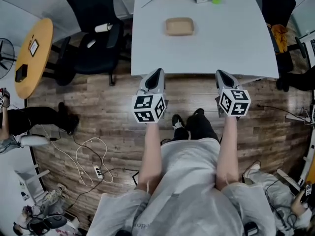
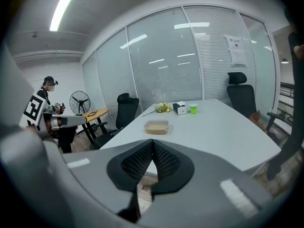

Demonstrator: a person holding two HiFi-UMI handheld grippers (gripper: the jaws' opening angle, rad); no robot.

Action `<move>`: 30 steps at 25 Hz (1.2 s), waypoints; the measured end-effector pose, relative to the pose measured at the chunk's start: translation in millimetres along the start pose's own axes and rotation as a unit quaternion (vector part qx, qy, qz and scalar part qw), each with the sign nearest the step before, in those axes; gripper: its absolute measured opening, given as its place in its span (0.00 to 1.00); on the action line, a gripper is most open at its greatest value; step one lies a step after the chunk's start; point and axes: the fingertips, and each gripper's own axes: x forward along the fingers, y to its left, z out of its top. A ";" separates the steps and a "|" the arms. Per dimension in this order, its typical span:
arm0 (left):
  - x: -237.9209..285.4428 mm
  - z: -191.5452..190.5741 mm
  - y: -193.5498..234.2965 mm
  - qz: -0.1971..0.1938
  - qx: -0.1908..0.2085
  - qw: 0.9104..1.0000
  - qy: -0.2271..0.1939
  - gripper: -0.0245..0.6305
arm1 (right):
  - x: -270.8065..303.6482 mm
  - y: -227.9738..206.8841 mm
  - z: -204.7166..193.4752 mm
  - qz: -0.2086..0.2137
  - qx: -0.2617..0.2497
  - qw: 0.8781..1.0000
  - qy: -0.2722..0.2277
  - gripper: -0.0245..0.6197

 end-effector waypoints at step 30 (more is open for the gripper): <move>175.4 43.4 96.5 0.027 -0.015 0.998 0.057 0.04 | 203.0 -31.1 86.9 0.044 0.003 0.998 0.034 0.04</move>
